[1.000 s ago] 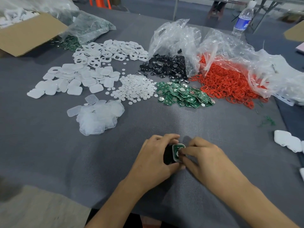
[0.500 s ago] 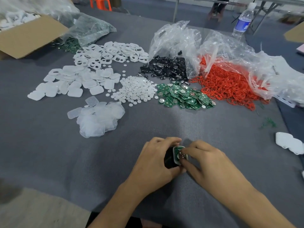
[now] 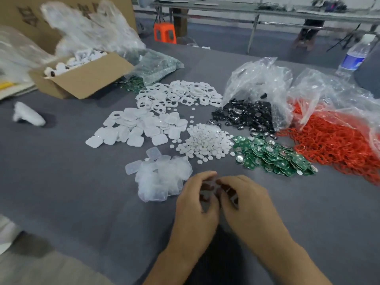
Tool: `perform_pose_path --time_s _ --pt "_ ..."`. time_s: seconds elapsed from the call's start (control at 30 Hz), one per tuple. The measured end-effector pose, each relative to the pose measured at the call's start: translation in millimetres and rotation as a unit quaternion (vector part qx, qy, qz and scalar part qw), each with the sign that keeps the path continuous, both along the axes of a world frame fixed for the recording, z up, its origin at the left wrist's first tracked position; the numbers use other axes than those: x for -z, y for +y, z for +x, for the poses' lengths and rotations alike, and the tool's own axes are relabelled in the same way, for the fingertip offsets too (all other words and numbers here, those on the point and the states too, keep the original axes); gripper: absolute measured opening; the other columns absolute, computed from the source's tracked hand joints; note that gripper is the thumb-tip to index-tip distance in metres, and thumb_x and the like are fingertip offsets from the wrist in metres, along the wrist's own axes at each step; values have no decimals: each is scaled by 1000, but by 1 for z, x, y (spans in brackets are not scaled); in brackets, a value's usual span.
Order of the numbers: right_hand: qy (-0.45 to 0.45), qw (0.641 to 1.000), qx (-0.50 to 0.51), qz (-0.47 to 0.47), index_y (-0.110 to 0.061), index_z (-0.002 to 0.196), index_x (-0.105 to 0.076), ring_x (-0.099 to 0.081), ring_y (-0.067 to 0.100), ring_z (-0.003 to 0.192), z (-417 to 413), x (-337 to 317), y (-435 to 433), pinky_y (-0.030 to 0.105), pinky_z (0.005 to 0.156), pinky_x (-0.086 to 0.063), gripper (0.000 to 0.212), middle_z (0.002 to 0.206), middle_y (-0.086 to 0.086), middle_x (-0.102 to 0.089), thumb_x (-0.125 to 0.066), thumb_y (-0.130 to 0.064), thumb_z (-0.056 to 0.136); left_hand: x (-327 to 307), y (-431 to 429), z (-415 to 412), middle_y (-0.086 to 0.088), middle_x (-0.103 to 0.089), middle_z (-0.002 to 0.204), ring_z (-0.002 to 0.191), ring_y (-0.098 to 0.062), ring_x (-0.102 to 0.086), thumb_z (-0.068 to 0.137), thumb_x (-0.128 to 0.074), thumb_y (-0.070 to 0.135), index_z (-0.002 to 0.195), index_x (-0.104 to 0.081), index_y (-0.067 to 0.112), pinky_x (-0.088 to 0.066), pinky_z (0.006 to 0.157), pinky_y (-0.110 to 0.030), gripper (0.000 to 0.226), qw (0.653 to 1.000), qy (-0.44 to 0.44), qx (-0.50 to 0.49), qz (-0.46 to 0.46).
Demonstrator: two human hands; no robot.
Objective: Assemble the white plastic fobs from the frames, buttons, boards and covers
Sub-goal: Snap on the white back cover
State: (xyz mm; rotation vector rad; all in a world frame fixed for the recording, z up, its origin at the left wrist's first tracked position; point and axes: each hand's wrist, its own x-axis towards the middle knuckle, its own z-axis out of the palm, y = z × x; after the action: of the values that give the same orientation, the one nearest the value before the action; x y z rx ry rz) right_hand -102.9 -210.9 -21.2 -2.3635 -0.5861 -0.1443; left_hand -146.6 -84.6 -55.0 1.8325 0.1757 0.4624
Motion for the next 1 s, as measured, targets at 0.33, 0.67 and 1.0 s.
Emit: perform_pose_path --time_s 0.33,0.67,1.0 --pt "15 994 -36 -101 -9 114 -66 -52 29 111 122 10 181 36 93 -44 24 117 10 -58 -48 -11 98 -11 137 117 -18 -63 109 104 -37 -58 100 -51 6 115 -64 4 -45 86 -40 21 949 159 -185 199" --pt "-39 985 -70 -153 -11 115 -61 -47 27 116 146 19 200 36 97 -38 24 120 7 -58 -47 -8 97 -10 171 142 10 -71 93 95 -17 -68 96 -65 7 107 -73 18 -44 83 -16 18 964 120 -170 163" --pt "24 986 -107 127 -22 111 -72 -59 1 98 94 -5 122 8 83 -43 17 107 -10 -68 -68 -22 94 -52 130 83 10 -79 88 86 -3 -73 95 -72 18 94 -79 25 -52 68 -9 10 988 44 -91 -113"
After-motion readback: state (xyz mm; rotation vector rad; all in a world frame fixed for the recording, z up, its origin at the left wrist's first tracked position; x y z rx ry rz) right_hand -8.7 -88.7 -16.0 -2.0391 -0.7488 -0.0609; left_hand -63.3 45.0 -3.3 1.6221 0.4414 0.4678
